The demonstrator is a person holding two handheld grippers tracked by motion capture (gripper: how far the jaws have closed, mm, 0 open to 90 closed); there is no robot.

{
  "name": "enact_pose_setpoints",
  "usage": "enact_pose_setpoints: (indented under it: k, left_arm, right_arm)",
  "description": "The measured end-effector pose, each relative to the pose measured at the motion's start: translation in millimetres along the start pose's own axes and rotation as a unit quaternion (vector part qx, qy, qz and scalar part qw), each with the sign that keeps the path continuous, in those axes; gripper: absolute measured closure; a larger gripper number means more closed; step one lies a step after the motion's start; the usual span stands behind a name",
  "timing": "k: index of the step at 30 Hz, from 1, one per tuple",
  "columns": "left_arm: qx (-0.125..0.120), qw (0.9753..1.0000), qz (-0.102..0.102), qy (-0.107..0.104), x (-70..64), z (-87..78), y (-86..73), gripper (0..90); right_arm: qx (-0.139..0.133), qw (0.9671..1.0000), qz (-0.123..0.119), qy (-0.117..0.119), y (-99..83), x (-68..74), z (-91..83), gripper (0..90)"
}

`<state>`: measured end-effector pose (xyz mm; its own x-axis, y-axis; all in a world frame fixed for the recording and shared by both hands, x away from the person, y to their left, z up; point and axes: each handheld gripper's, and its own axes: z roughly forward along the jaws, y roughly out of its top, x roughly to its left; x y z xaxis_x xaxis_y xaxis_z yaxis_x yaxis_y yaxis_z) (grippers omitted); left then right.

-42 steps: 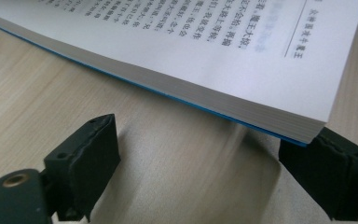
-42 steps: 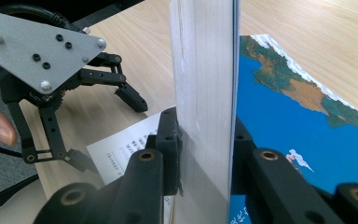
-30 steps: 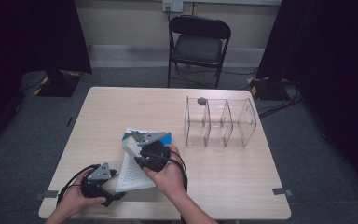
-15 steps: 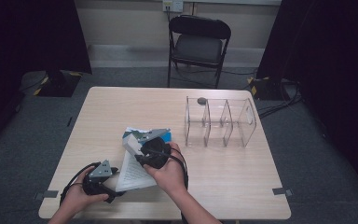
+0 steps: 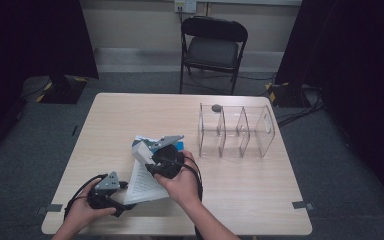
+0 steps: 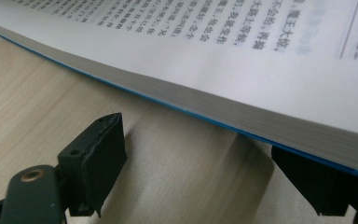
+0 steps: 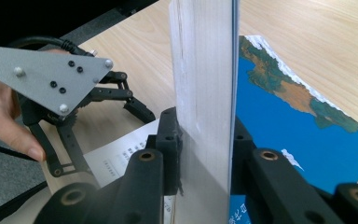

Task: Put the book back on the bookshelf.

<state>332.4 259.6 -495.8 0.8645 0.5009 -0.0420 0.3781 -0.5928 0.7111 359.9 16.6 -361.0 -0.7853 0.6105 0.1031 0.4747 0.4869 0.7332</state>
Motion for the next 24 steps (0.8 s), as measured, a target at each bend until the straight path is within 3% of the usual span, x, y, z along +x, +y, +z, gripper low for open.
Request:
enact_pose_setpoints:
  k: [2,7,9,12,14,16,17,24]
  left_arm:
    - [0.005,1.0000,0.003,-0.002,-0.8,-0.5,0.3,17.2]
    - [-0.005,0.9998,0.008,0.015,-3.9,3.7,0.5,17.1]
    - [-0.001,0.9998,0.002,0.020,-3.3,3.2,2.2,19.0]
    - [-0.007,0.9995,-0.007,0.030,0.1,0.8,1.5,29.3]
    - [-0.018,0.9992,-0.024,0.027,2.4,0.3,0.2,34.7]
    - [-0.019,0.9991,-0.028,0.025,2.7,0.1,-0.3,34.6]
    - [-0.015,0.9992,-0.019,0.032,2.7,-0.4,0.2,34.7]
    - [-0.022,0.9988,-0.035,0.026,2.4,1.0,0.6,33.8]
  right_arm:
    - [0.000,1.0000,0.004,-0.001,2.1,-1.6,-1.4,73.3]
    - [0.001,0.9999,0.015,0.001,8.3,-6.0,-4.6,73.4]
    - [0.004,0.9999,0.016,0.000,8.6,-6.1,-4.8,73.3]
    - [0.006,0.9999,0.013,0.001,6.3,-4.9,-4.4,73.2]
    - [0.007,0.9999,0.012,0.003,3.4,-3.3,-3.2,73.2]
    - [0.009,0.9999,0.006,0.002,0.1,-1.0,-1.2,73.1]
    - [0.009,0.9999,0.005,0.001,-1.5,0.0,-0.2,73.1]
    - [0.013,0.9999,-0.005,0.002,-7.8,2.8,2.0,73.1]
